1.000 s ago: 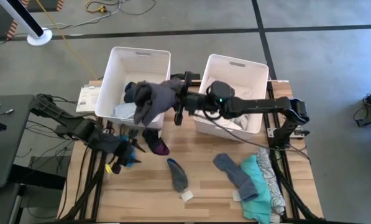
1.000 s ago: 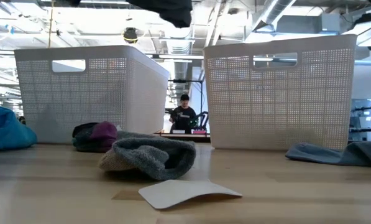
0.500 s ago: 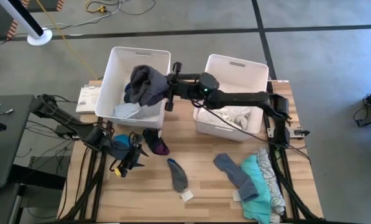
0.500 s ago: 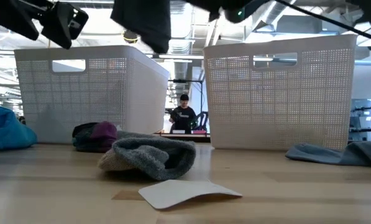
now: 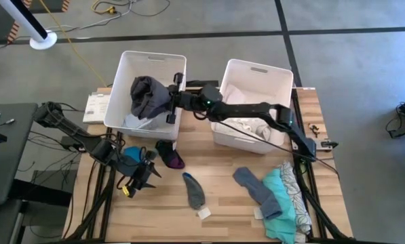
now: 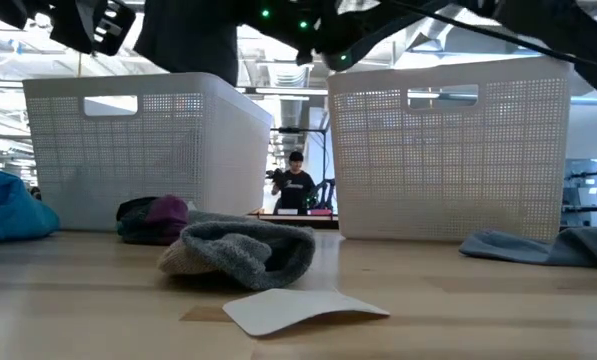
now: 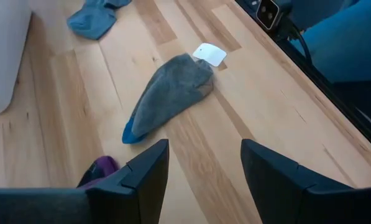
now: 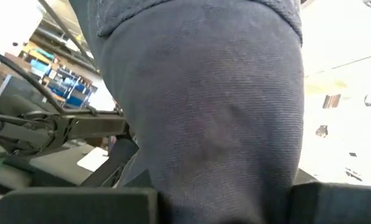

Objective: Sort clothes
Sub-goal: Put the rolled black shorts into the left white bin

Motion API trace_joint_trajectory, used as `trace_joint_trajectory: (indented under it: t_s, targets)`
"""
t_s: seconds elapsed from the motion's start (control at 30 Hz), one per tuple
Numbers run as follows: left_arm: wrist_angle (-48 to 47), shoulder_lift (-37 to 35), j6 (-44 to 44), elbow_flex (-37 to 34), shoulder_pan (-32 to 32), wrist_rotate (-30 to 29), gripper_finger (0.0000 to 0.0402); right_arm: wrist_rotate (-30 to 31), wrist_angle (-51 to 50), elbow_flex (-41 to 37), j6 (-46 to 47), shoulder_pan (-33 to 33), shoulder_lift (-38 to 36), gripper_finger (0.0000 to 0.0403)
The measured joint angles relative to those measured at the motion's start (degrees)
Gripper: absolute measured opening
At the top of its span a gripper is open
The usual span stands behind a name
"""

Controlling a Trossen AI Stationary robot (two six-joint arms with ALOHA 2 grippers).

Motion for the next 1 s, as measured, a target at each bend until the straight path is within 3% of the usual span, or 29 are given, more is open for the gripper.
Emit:
trace_joint_trajectory:
  t_s: [0.17,0.47,1.0]
  targets:
    - [-0.1,0.0,-0.4,0.0,0.0,0.0,0.0195,0.2,-0.9,2.3,4.3,-1.3,3.5,0.0123]
    - [-0.1,0.0,-0.3,0.0,0.0,0.0,0.0195,4.6,-17.1,2.6,5.5,-2.8,3.6,0.0123]
    - [-1.0,0.0,-0.3,0.0,0.0,-0.2,0.0195,14.1,-46.2,2.6,-0.6,-2.7,-4.4,0.0123]
